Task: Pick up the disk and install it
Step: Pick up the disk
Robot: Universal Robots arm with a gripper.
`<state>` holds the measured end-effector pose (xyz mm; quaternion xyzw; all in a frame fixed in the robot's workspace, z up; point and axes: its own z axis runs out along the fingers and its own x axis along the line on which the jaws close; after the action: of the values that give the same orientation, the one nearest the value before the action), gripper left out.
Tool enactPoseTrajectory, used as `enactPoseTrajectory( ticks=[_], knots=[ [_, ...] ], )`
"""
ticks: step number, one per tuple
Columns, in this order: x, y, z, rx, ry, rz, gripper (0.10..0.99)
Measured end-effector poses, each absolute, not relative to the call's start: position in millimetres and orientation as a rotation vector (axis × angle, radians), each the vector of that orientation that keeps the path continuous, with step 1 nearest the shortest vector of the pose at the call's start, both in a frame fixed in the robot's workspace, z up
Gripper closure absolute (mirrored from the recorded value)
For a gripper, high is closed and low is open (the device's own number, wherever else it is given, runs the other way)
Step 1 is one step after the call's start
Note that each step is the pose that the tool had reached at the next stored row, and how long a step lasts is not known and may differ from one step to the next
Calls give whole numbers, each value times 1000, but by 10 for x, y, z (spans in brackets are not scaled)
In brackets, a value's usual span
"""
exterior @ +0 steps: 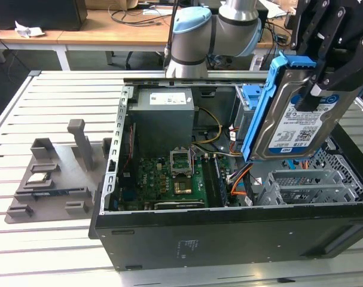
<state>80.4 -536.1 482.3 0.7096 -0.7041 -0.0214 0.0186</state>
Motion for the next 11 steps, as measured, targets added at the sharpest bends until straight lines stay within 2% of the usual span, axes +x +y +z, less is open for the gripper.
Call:
enactPoseTrajectory(
  ticks=[11],
  knots=[
    [1110,-5361,4806,2203,-2186,-67,722]
  ],
)
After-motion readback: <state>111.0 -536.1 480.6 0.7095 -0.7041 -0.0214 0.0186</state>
